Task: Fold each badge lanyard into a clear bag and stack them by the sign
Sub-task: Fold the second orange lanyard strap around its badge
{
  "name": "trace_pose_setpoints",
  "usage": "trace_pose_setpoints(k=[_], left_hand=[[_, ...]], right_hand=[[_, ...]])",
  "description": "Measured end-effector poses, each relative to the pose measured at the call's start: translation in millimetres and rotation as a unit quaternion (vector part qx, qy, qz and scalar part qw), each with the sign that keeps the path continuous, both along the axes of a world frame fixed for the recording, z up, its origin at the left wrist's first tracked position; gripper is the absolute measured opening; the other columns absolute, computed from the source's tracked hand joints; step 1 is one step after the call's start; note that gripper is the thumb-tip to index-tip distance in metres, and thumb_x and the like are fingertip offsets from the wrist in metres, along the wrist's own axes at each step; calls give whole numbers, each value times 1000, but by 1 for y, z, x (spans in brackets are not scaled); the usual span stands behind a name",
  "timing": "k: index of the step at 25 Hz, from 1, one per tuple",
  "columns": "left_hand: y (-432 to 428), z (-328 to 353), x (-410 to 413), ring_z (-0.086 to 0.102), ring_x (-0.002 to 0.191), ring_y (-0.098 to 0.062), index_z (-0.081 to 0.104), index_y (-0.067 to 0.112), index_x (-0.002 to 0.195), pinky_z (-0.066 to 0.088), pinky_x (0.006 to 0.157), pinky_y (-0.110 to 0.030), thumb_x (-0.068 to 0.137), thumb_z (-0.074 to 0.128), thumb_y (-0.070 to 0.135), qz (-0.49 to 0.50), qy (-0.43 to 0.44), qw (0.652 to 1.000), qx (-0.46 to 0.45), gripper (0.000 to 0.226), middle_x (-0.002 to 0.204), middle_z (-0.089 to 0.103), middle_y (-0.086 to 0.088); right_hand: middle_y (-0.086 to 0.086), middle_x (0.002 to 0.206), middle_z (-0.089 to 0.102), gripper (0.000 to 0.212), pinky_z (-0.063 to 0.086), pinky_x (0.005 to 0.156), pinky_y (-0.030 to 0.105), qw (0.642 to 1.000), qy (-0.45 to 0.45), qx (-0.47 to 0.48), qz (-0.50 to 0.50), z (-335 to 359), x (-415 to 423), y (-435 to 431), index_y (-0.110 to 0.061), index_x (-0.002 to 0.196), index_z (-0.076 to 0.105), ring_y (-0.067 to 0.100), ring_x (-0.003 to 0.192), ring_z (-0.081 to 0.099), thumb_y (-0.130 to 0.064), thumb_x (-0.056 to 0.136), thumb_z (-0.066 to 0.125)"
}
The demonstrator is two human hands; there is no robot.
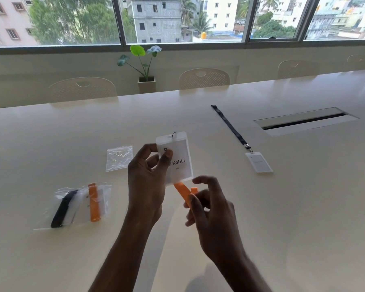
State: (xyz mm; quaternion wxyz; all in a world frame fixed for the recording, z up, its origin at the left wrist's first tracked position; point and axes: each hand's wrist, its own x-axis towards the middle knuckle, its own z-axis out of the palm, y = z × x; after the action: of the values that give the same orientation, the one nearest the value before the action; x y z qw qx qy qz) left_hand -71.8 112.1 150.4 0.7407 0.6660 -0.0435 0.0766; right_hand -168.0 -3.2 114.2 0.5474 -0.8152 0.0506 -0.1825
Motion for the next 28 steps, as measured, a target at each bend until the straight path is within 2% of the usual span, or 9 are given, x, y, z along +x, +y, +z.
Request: trace_pose_setpoints(k=[4, 7, 11, 14, 18, 20, 23, 24, 28], left_hand=[[8, 3, 1, 77, 85, -10, 69, 24, 95, 64, 64, -33, 97, 70, 15, -9, 20, 999, -26, 10, 92, 82, 5], [15, 6, 1, 78, 85, -15, 69, 21, 99, 66, 71, -44, 98, 67, 15, -47, 46, 997, -51, 6, 91, 82, -1], [20, 11, 2, 75, 98, -27, 69, 18, 102, 63, 78, -51, 99, 65, 13, -57, 86, 991, -88, 7, 92, 80, -4], [23, 11, 5, 70, 99, -31, 68, 18, 100, 61, 77, -49, 100, 64, 14, -44, 104, 988, -102, 6, 87, 78, -6], [23, 4, 0, 75, 95, -27, 68, 17, 100, 64, 79, -51, 98, 67, 19, -45, 76, 995, -51, 3, 89, 81, -3], [21, -1, -5, 77, 93, -27, 70, 20, 101, 65, 75, -46, 97, 70, 25, -45, 42, 998, 3, 6, 95, 82, -4], [19, -5, -14, 79, 86, -15, 72, 25, 104, 62, 64, -25, 97, 69, 28, -61, -18, 994, 88, 8, 97, 82, 4], [19, -5, -17, 79, 86, -12, 72, 24, 107, 62, 65, -23, 97, 69, 29, -72, -27, 991, 110, 11, 98, 82, 5], [20, -8, -28, 80, 94, -15, 73, 28, 114, 66, 84, -45, 91, 68, 42, -124, -19, 982, 142, 28, 106, 81, 6]], right_hand=[[-14, 97, 80, 40, 57, 80, 18, 992, 13, -9, 126, 22, -6, -9, -24, 110, 77, 4, 93, 76, 6, 99, 52], [-21, 107, 79, 44, 59, 92, 32, 987, -37, -82, 134, 30, -3, -18, -29, 115, 78, -1, 107, 73, 7, 95, 63], [-18, 107, 79, 30, 60, 83, 36, 973, -127, -160, 107, 26, 1, -26, -26, 110, 80, 3, 101, 73, -5, 89, 81], [-8, 102, 79, 15, 58, 79, 30, 938, -222, -232, 132, 25, 1, -25, -16, 109, 81, 8, 93, 72, -18, 96, 73], [2, 105, 71, 21, 55, 73, 37, 907, -280, -299, 100, 23, 2, -26, -13, 110, 81, 20, 91, 67, -22, 100, 65], [3, 108, 66, 20, 56, 73, 38, 912, -284, -288, 70, 27, 7, -27, -13, 109, 79, 22, 95, 65, -22, 101, 64], [2, 103, 71, 15, 56, 76, 33, 933, -282, -219, 51, 40, 16, -28, -9, 108, 78, 19, 96, 67, -11, 98, 65], [0, 102, 73, 15, 56, 77, 31, 939, -279, -196, 45, 45, 20, -29, -9, 108, 77, 18, 95, 68, -7, 96, 67], [-16, 103, 73, 18, 58, 82, 15, 958, -244, -150, 7, 61, 46, -38, -19, 109, 75, -2, 95, 71, -12, 94, 67]])
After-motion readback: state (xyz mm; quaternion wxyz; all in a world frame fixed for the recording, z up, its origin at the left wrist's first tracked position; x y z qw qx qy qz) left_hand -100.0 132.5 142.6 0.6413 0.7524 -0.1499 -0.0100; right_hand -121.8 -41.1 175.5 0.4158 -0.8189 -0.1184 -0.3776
